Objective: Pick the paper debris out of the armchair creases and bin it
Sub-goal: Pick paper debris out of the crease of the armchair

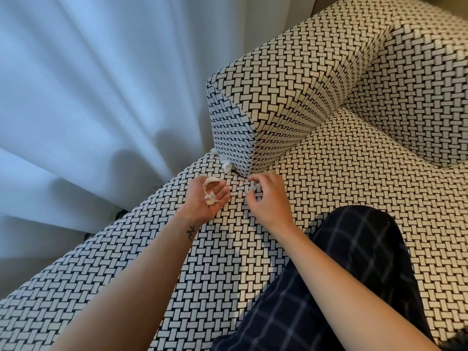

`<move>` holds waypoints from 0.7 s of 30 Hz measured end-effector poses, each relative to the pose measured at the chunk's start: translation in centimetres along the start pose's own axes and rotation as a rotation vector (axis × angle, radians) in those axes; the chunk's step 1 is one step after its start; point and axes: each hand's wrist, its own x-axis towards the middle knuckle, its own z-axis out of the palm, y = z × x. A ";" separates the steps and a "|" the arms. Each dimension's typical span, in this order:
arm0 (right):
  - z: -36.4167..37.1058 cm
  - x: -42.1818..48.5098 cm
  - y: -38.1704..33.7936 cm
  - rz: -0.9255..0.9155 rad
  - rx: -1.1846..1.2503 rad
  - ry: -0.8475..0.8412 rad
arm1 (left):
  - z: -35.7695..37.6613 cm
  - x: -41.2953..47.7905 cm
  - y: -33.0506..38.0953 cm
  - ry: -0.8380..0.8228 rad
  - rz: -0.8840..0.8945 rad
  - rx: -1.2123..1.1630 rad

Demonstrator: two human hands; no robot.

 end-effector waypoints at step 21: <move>2.0 1.0 -1.7 -0.174 -0.204 -0.278 | -3.2 -2.1 -1.2 -0.187 0.107 -0.188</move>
